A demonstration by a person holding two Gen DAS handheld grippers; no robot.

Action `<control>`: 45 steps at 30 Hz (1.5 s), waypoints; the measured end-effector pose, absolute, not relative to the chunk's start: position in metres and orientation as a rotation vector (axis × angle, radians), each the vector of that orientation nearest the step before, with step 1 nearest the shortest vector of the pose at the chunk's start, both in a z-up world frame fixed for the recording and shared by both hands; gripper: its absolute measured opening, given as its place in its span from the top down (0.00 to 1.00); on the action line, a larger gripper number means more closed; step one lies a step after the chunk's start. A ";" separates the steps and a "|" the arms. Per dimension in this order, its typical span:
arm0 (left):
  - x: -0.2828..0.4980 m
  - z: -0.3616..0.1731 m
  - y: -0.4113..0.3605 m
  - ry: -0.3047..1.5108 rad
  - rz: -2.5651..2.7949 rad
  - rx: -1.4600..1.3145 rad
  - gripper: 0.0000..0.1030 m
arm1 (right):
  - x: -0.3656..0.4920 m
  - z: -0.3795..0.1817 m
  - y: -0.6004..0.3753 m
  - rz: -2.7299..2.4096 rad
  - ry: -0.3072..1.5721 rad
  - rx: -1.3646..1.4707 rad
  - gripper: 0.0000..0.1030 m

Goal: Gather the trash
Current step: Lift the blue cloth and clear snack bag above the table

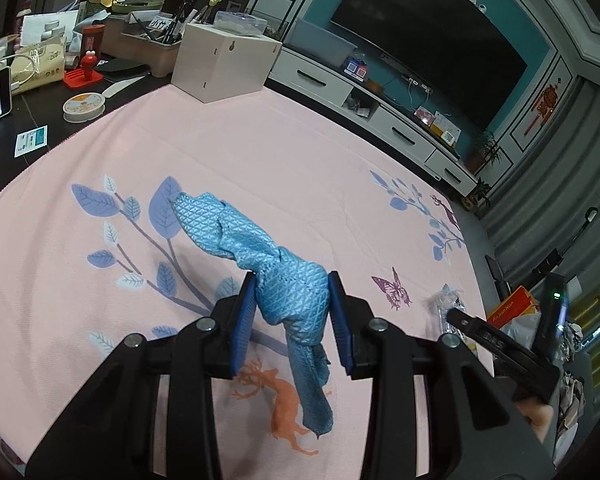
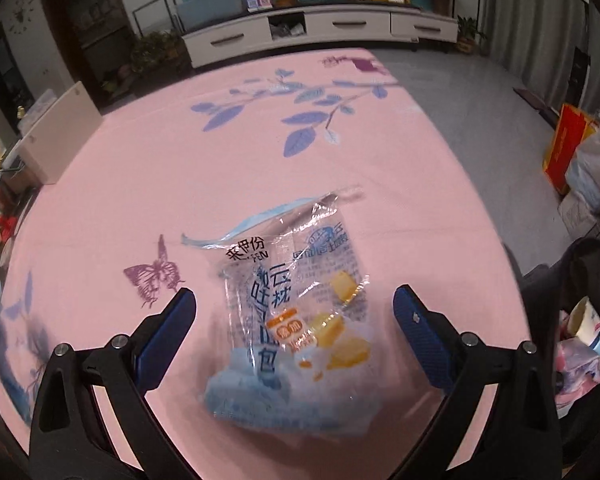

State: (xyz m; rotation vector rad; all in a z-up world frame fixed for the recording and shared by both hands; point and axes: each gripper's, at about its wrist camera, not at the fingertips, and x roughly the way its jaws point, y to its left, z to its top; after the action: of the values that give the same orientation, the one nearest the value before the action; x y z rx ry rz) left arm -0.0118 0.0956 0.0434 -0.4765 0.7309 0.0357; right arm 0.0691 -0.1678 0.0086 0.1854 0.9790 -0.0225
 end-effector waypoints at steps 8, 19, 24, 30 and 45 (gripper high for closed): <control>-0.011 0.042 0.091 0.735 0.025 -0.470 0.65 | 0.068 0.001 -0.159 -0.021 0.980 0.113 0.18; -0.006 0.039 0.088 0.750 0.020 -0.457 0.65 | 0.065 0.001 -0.152 -0.032 0.942 0.029 0.39; -0.005 0.037 0.085 0.758 0.012 -0.447 0.65 | 0.062 0.000 -0.152 -0.029 0.922 0.032 0.40; -0.004 0.035 0.080 0.769 0.008 -0.442 0.65 | 0.059 -0.001 -0.149 -0.034 0.900 0.023 0.40; 0.000 0.027 0.065 0.795 -0.003 -0.388 0.65 | 0.060 -0.001 -0.150 -0.038 0.901 0.024 0.39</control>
State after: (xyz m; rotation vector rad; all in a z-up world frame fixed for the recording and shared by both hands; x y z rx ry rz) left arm 0.0002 0.0646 0.0272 -0.3881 0.7952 -0.0025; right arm 0.0597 -0.1497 -0.0012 0.0238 0.9010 -0.0384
